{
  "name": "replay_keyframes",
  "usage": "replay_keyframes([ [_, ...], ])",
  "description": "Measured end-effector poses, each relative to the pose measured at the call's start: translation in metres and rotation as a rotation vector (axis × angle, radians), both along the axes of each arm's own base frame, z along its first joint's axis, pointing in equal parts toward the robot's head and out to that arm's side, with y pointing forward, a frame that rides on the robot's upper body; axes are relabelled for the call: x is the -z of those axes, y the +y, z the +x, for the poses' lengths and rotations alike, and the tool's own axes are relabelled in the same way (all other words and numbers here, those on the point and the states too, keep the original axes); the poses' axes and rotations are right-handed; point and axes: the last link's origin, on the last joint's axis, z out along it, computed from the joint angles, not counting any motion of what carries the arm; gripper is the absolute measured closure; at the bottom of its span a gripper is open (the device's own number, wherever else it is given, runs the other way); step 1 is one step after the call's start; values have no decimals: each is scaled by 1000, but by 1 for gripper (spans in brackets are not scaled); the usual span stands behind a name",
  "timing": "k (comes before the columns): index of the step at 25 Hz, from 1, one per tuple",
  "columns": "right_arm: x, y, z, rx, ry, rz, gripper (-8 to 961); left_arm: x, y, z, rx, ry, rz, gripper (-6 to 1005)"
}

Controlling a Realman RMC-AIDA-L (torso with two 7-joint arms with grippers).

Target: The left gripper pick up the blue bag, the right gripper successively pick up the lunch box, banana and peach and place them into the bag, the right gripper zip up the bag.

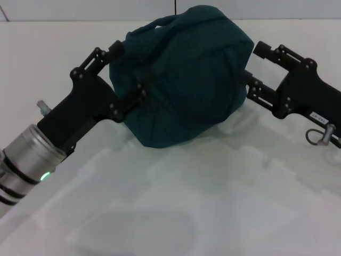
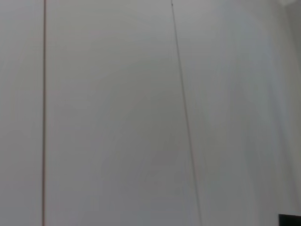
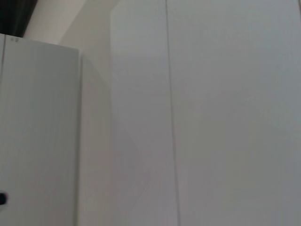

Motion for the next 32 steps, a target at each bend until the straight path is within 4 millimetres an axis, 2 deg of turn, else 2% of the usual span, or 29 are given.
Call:
replay_keyframes([
  [7, -9, -19, -3, -135, 16, -82, 321, 1, -19, 1, 116, 41, -78, 242],
  [15, -27, -37, 7, -223, 9, -122, 321, 0, -33, -2, 145, 37, -83, 242],
  [32, -22, -35, 15, -145, 0, -83, 321, 8, -42, 1, 226, 94, -160, 242],
])
